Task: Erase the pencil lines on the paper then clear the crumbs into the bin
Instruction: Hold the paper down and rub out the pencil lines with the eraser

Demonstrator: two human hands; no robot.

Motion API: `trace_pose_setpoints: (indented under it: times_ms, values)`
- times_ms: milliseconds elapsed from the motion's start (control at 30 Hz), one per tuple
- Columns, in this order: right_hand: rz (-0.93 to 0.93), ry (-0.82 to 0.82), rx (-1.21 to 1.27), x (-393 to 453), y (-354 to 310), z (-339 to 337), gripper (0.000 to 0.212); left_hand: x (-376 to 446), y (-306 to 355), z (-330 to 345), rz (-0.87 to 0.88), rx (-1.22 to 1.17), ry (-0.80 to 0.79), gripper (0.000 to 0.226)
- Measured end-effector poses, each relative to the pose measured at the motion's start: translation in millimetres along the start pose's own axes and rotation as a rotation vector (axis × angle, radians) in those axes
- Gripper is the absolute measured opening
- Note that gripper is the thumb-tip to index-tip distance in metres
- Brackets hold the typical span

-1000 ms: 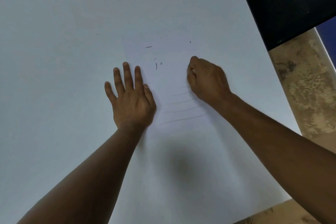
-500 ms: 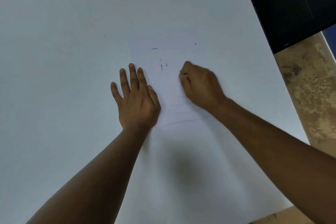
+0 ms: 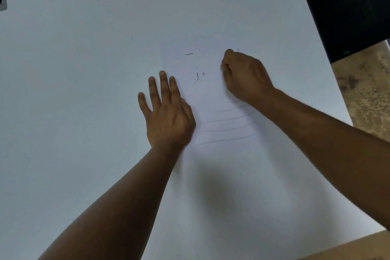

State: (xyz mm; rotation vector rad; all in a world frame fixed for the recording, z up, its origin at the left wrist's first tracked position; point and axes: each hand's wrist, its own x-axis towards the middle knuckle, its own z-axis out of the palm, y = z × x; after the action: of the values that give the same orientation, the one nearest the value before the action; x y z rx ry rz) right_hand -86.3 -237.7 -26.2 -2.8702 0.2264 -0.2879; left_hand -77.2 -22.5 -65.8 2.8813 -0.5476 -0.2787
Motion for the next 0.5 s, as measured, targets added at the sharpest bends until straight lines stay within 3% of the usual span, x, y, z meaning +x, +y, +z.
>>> trace_pose_setpoints:
  times_ms: [200, 267, 333, 400, 500]
  values:
    - [-0.184, -0.198, 0.154, -53, -74, 15, 0.031, 0, 0, 0, 0.008, 0.009, -0.008, 0.066]
    - [-0.199, -0.135, 0.091, -52, -65, 18, 0.018, 0, -1, 0, 0.009, 0.005, 0.001, 0.065]
    - [-0.166, -0.076, -0.031, -42, -42, 11, 0.003, 0, -1, 0, 0.005, -0.008, 0.003, 0.064]
    - [-0.09, -0.022, -0.142, -27, -11, 4, 0.004, -1, -1, 0, 0.002, -0.007, -0.002, 0.064]
    - [0.052, -0.013, -0.089, -14, 11, -8, 0.011, -1, 0, 0, 0.002, -0.011, -0.004, 0.063]
